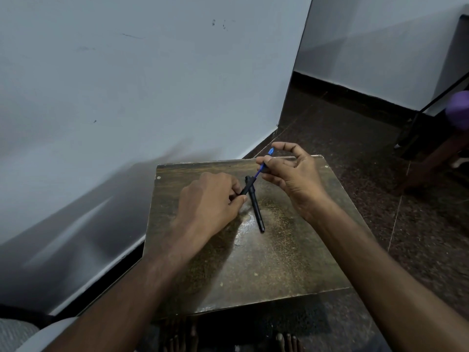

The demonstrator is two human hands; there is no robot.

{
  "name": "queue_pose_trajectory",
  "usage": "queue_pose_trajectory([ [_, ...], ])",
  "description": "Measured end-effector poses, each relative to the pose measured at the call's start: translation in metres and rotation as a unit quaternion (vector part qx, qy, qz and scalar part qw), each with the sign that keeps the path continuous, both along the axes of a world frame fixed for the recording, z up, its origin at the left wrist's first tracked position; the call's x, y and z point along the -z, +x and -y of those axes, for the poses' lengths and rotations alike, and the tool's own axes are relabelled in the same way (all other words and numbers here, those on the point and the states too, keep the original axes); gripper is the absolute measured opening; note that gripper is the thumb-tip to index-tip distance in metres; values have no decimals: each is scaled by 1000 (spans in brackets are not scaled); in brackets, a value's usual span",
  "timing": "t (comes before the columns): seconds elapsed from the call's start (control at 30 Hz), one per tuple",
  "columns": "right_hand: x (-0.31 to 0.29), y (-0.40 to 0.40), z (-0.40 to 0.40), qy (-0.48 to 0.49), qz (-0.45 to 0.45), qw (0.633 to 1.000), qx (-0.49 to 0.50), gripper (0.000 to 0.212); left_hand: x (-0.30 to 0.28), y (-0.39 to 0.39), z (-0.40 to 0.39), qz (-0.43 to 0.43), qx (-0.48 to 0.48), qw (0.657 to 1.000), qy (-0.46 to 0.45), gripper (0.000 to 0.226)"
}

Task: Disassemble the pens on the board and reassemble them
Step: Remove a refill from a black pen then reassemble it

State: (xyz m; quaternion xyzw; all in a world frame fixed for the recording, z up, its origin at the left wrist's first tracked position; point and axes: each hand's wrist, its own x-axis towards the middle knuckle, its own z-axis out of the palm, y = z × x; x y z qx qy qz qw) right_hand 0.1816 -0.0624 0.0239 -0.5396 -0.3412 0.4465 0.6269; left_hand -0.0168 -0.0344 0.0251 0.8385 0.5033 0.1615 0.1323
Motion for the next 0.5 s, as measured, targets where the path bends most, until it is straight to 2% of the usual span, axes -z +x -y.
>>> queue_pose_trajectory([
  [0.1,3,-3,-1,-21,10,999,-21,40,0,2,0,35,7,999,-6,15],
  [0.23,6,2,-3,-35,32,998,-50,21,3,2,-1,61,13,998,-6,12],
  [0.5,7,3,-2,-37,31,997,-67,22,4,1,-4,90,61,992,-60,15],
])
